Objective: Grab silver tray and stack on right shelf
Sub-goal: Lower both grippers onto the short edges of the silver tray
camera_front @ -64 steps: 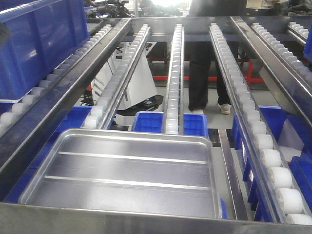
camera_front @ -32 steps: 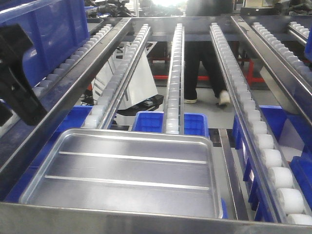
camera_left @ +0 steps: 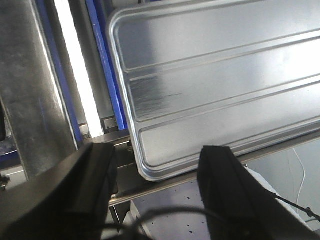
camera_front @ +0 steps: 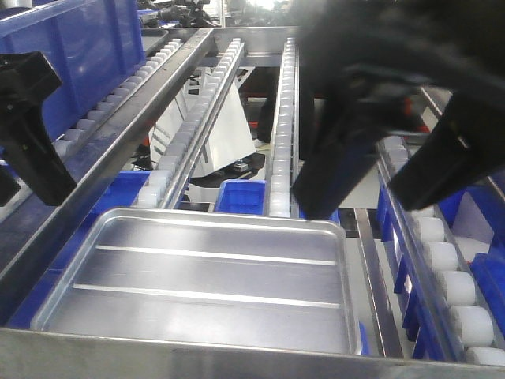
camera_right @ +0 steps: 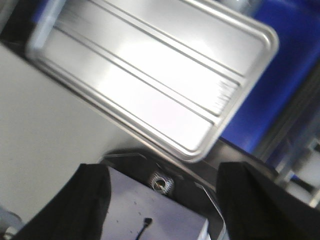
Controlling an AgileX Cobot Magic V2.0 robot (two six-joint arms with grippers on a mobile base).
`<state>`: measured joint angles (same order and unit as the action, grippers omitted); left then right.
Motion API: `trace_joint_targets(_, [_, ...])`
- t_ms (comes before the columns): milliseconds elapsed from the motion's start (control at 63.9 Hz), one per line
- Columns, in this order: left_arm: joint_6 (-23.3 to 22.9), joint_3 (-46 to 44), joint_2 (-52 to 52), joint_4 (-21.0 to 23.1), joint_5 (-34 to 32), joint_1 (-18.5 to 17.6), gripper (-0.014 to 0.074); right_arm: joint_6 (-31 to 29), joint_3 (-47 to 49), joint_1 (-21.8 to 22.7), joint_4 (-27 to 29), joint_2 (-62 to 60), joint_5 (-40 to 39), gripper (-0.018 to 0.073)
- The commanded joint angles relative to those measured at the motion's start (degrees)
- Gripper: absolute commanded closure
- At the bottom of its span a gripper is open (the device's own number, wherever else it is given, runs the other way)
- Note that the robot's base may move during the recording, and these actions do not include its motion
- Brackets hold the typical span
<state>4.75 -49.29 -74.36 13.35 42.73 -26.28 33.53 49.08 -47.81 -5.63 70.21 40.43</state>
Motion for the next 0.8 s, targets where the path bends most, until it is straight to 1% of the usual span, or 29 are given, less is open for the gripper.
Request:
trace_joint_targets(0, [-0.83,-1.87,1.30,0.71,-2.63,-0.44,0.0312,10.09,6.59,0.36,-7.68,3.07,5.01,0.0029])
trace_joint_targets(31, [-1.52,-1.87,1.30,0.44,-2.93,-0.44,0.0312,13.17,7.57,0.36,-10.33,4.12,5.91,0.0045])
trace_joint_targets(94, [-4.22,-1.87,1.04,-0.89,-3.18,-0.44,0.0312,19.16,8.54,0.36,-12.82,5.91,5.94,0.0079])
trace_joint_targets(141, [-5.35,-1.87,0.58,-1.72,-3.18,-0.44,0.0312,22.01,8.62,0.36,-13.12,6.57,5.02,0.0087])
trace_joint_targets(204, [-7.44,-1.87,-0.40,-2.68,-3.18,-0.44,0.0312,23.27,8.62,0.36,-13.07,7.58,4.66,0.0087])
trace_joint_targets(376, [-10.86,-3.29,-5.15,-2.80,-2.26,-0.44,0.0312,23.39,8.62,1.49,-12.67,10.67,4.85,0.0087])
trace_joint_targets(548, [-10.88,-6.18,-9.40,-2.92,-1.71,-1.21,0.0312,22.90,8.62,4.77,-10.30,12.18,4.44,0.0087])
trace_joint_targets(689, [-11.47,-8.15,-12.01,-3.87,-1.30,-2.47,0.0312,18.19,8.62,6.00,-7.60,13.27,2.23,0.0087])
trace_joint_targets(783, [-14.10,-8.53,-13.40,-6.59,-1.18,-2.99,0.0312,15.88,8.62,6.08,-5.98,14.53,0.95,0.0087])
